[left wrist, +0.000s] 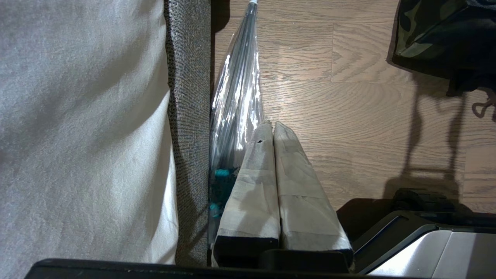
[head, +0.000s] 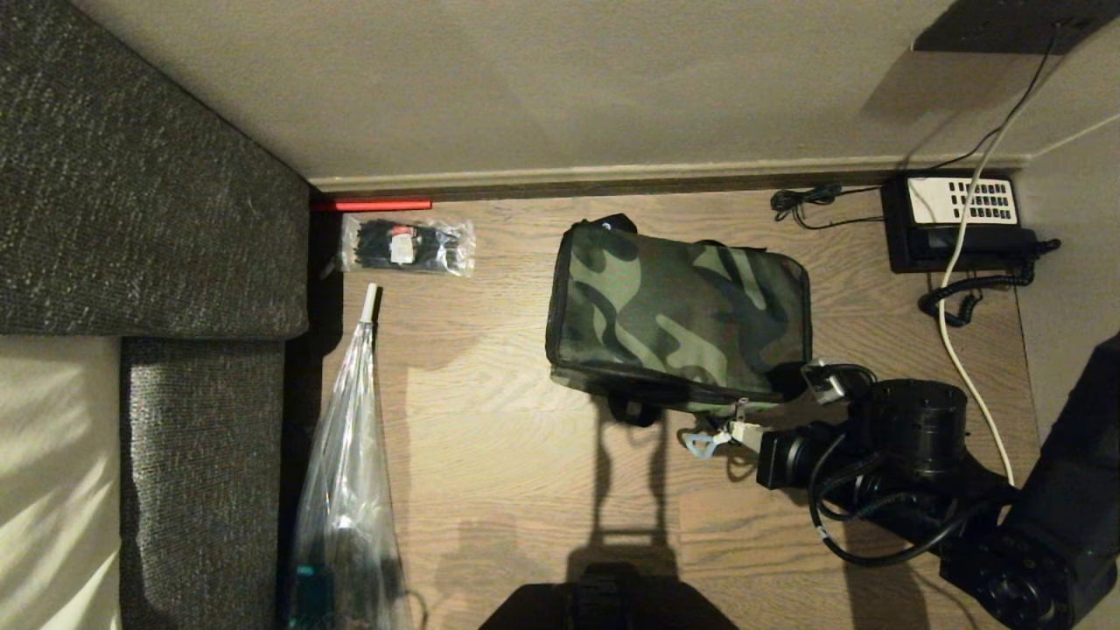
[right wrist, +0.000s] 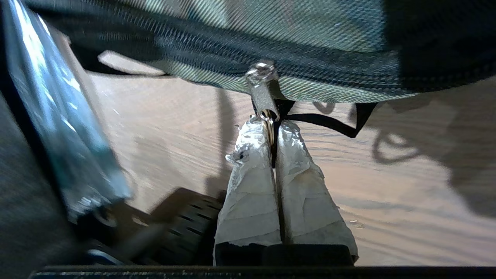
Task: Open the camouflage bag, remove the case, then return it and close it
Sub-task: Open the top of the storage box
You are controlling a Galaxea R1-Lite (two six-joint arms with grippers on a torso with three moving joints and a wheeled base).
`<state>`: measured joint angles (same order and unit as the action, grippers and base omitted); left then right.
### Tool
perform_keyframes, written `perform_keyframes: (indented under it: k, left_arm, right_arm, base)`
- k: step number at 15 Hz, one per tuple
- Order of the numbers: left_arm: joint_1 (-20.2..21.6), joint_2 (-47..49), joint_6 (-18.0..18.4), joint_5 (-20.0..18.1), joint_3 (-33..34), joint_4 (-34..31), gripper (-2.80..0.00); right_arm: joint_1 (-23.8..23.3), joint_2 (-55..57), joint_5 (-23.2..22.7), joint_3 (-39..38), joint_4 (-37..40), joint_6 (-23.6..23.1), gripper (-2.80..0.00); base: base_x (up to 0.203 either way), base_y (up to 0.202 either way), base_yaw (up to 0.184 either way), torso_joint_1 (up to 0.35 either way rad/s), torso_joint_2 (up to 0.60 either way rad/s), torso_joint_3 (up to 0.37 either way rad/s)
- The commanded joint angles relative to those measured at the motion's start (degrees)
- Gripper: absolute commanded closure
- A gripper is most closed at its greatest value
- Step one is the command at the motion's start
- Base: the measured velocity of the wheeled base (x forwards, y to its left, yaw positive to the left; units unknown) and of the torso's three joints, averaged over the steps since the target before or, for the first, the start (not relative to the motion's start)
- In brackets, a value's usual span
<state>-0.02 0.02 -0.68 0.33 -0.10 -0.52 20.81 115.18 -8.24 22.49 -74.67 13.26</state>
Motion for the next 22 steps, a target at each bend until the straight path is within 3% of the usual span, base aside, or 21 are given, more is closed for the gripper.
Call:
perform_keyframes:
  k: [1,14,22]
  left_arm:
    - [-0.1,-0.1,0.0,0.0,0.0,0.0,0.0]
    - [0.0,-0.1,0.0,0.0,0.0,0.0,0.0]
    - [0.0,-0.1,0.0,0.0,0.0,0.0,0.0]
  right_arm:
    - [-0.3,1.5,0.1,-0.2,-0.6,-3.4,0.0]
    - [-8.1,5.3,-0.3,7.7,-1.1,-6.6,0.0]
    - [-7.7,5.4,0.1,7.5,-0.4,-6.6,0.0]
  base:
    - [0.0,0.0,0.0,0.0,0.0,0.0]
    - [0.0,0.0,0.0,0.0,0.0,0.0]
    - [0.0,0.0,0.0,0.0,0.0,0.0]
